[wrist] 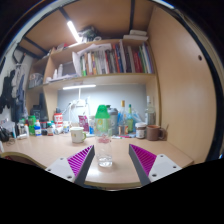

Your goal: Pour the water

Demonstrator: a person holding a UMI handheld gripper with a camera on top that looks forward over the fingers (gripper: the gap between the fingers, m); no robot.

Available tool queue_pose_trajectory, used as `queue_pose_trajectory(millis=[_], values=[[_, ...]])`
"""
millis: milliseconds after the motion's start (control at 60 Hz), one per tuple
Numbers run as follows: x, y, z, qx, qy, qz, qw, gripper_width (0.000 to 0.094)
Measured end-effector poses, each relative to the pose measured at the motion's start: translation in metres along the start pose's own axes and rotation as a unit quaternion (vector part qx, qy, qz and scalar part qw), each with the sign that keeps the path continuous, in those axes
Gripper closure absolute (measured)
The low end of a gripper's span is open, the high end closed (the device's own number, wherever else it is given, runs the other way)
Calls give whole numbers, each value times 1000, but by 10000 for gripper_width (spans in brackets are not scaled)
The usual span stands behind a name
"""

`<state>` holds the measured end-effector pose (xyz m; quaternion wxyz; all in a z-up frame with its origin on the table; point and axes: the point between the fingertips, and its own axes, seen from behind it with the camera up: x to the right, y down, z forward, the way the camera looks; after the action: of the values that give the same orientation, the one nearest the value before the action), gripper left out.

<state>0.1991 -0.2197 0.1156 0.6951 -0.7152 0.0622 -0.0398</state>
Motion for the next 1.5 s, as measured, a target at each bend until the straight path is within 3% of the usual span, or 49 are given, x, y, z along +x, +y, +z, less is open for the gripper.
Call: queue_pose_trajectory(millis=[183, 333, 433, 450, 500, 583, 800, 950, 1100, 1233, 1317, 1500], values=[[-29, 14, 68, 1, 17, -32, 999, 145], [-21, 20, 114, -15, 62, -72, 995, 146], [-22, 23, 137, -28, 66, -63, 995, 161], [-21, 23, 141, -31, 66, -61, 995, 173], [-19, 28, 149, -41, 69, -59, 995, 397], [-22, 26, 152, -35, 73, -38, 996, 463], [-27, 29, 158, -28, 66, -7, 997, 570], [-31, 26, 162, -35, 59, -38, 997, 591], [-28, -31, 192, -7, 61, -175, 983, 588], [-23, -109, 242, 40, 98, -417, 903, 591], [-35, -139, 281, 47, 93, -570, 815, 590], [-91, -144, 349, 76, 77, -801, 589, 593]])
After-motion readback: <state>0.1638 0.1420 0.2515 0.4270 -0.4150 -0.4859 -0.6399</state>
